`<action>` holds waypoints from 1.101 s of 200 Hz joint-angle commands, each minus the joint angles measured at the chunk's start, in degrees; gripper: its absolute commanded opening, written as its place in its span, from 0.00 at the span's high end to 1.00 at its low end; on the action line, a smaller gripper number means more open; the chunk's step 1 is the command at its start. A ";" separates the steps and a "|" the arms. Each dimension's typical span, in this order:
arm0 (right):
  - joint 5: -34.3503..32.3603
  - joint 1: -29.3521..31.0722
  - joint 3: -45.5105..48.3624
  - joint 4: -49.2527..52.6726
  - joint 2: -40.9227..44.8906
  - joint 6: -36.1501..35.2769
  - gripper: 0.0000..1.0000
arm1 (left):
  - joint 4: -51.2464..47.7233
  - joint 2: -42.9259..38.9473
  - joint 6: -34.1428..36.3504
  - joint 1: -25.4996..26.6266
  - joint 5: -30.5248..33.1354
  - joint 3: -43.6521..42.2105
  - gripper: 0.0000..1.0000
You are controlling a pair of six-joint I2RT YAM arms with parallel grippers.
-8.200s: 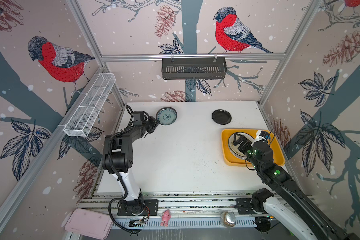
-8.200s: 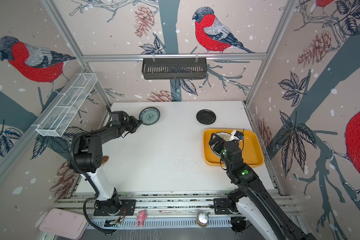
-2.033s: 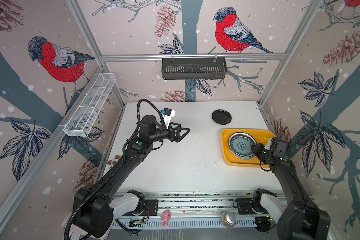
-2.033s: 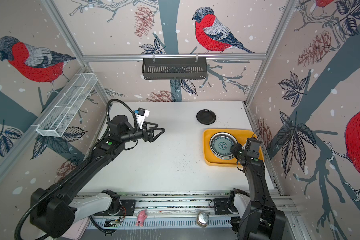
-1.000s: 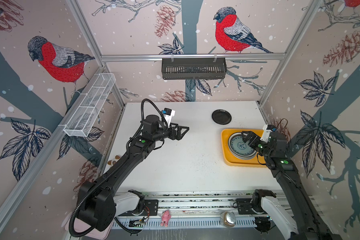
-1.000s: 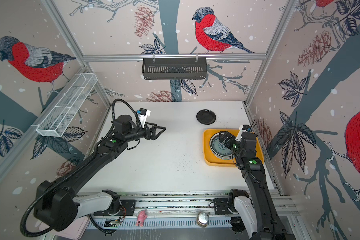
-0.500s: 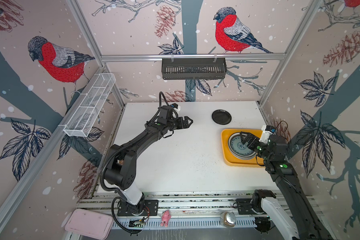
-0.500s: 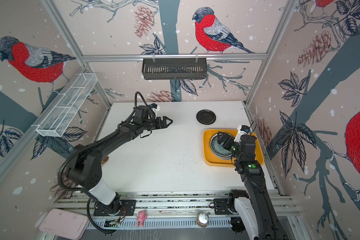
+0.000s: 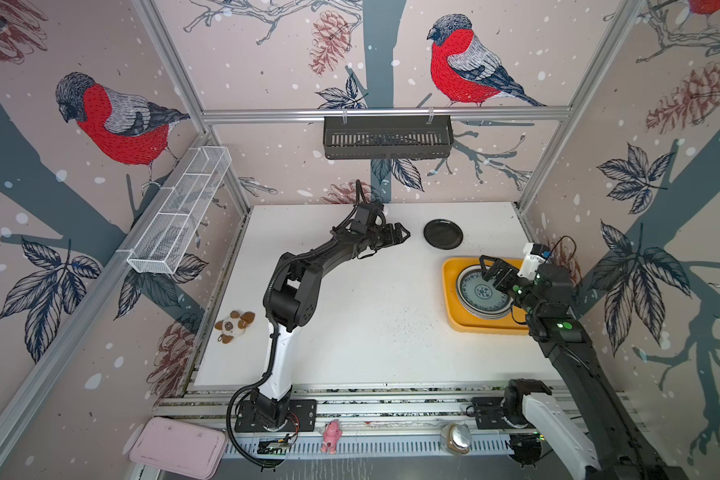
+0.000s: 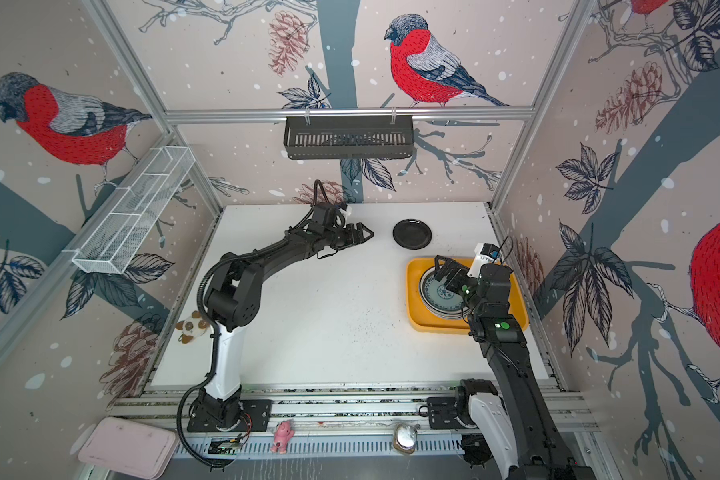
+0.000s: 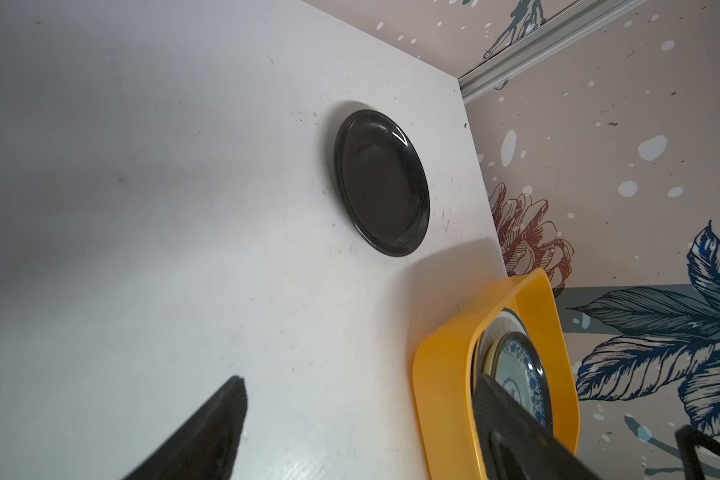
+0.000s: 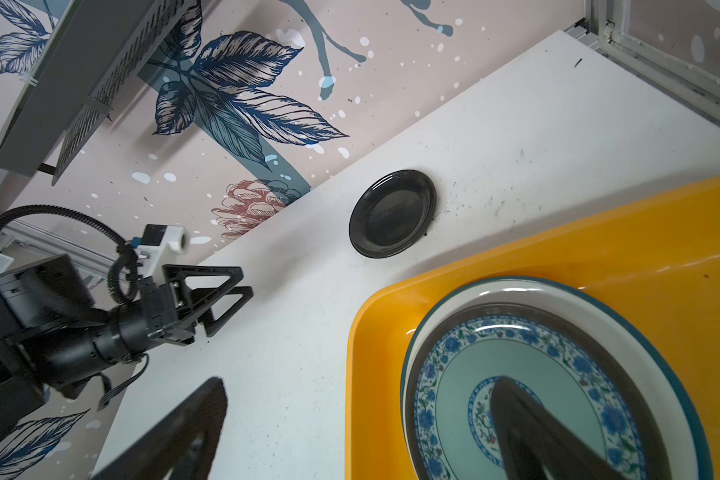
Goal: Place the plates into the plastic bin on the countertop
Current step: 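Raise the right gripper from the bin while the left gripper moves toward the black plate, then grasp the black plate rim with the left gripper and tilt it upright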
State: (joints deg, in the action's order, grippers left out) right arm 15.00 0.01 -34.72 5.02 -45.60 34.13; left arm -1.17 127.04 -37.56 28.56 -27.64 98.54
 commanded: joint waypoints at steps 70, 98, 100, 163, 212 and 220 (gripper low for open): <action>-2.07 2.37 -1.79 0.74 0.30 0.32 0.01 | 20.67 16.32 -15.84 2.25 -1.50 10.77 0.22; -3.13 2.56 -2.78 2.02 0.72 0.32 0.00 | 23.07 18.82 -17.09 3.68 2.05 12.82 0.22; -3.20 2.59 -2.85 2.10 0.77 0.32 0.01 | 22.95 19.09 -17.10 3.83 2.30 13.10 0.22; -3.91 2.98 -3.69 3.53 0.80 0.85 0.01 | 23.87 25.44 -22.00 6.39 10.15 17.61 0.24; -4.19 3.07 -3.85 3.86 1.01 1.38 0.00 | 19.65 28.99 -22.91 8.60 17.18 22.56 0.27; -4.19 3.07 -3.86 3.96 1.04 1.38 0.00 | 18.60 30.19 -23.10 8.99 17.73 24.32 0.28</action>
State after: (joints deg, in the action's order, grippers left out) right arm 11.53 3.01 -38.02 9.02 -44.75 34.76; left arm 21.65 154.63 -59.75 36.62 -14.41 119.68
